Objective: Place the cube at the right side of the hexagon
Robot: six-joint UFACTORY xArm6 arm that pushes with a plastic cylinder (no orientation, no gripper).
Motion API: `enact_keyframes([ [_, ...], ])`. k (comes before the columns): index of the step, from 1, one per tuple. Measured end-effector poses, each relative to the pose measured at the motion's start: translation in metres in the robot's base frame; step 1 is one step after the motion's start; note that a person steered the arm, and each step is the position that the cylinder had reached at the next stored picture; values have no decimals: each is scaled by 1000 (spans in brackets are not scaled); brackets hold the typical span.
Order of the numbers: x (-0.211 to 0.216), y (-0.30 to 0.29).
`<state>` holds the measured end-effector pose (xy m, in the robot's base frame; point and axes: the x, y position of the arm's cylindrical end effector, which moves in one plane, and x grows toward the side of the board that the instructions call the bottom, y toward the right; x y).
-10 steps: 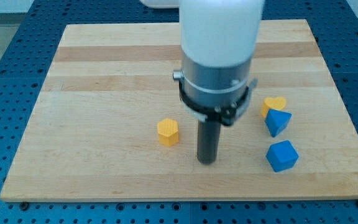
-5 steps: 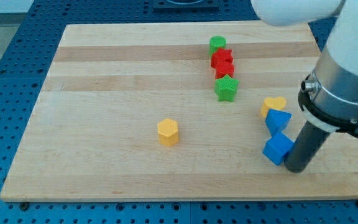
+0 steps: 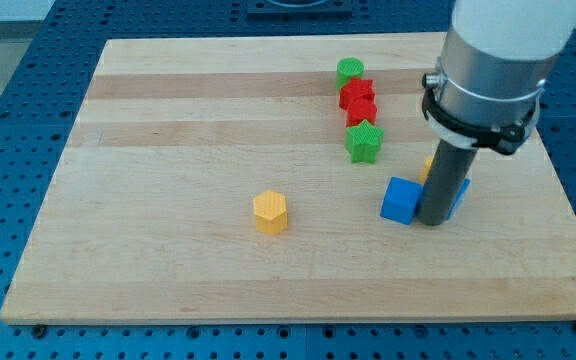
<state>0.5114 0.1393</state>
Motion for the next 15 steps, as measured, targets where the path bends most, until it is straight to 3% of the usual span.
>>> enact_keyframes([
  [4, -11, -46],
  [7, -42, -47],
  [10, -14, -106],
  [15, 7, -105],
])
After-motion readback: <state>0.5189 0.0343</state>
